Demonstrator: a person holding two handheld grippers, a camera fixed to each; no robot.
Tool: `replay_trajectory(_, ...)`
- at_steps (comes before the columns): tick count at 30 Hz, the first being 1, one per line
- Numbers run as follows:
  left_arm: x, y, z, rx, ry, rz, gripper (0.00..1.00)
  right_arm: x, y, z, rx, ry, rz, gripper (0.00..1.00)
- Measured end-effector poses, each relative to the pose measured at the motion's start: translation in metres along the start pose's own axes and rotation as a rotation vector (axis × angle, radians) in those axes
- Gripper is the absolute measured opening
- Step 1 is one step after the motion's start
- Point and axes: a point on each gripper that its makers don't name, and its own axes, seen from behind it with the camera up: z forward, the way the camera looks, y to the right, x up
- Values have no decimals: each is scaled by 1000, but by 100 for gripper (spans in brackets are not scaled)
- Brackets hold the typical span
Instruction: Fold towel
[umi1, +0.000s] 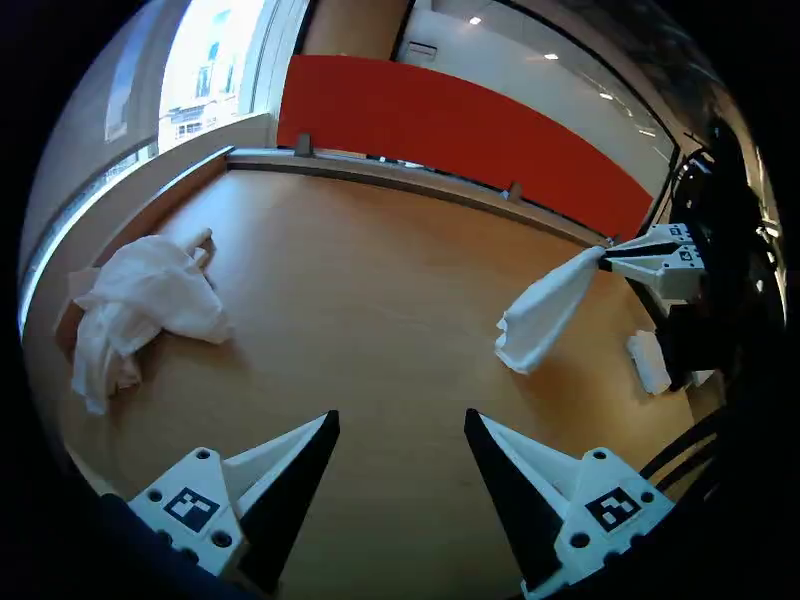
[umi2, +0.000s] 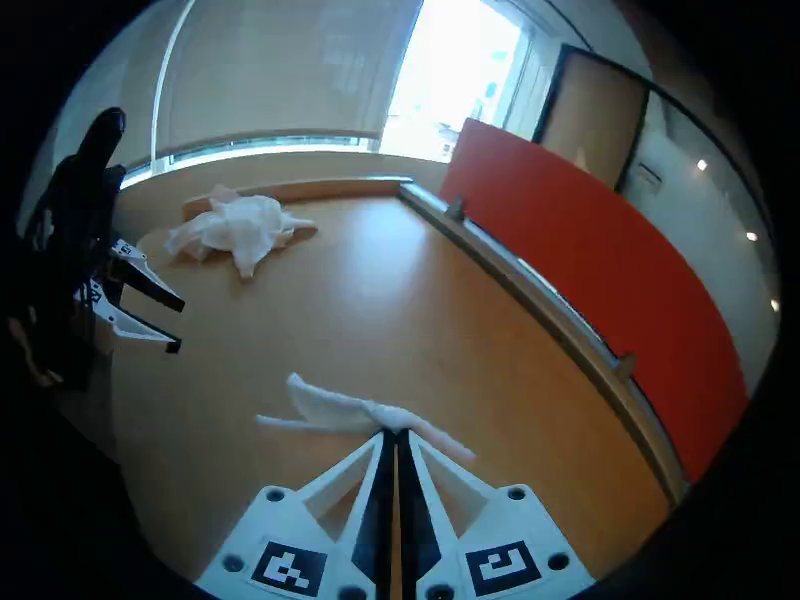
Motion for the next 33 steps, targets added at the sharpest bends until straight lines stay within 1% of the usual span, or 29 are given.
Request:
replay_trajectory(6,5,6,2,-16,6,11,93,4,12,-12,-29,7,1,2)
replay_trajectory(21,12,15,6,-43,5,39,93,-3,38,-37,-74,12,32,2)
replay_trajectory(26,13,20,9,-51,1,49,93,-10,50,-48,-88,11,49,2)
replay_trajectory(33,12,26,14,-54,-9,63,93,-32,75,-69,-120,-5,73,2)
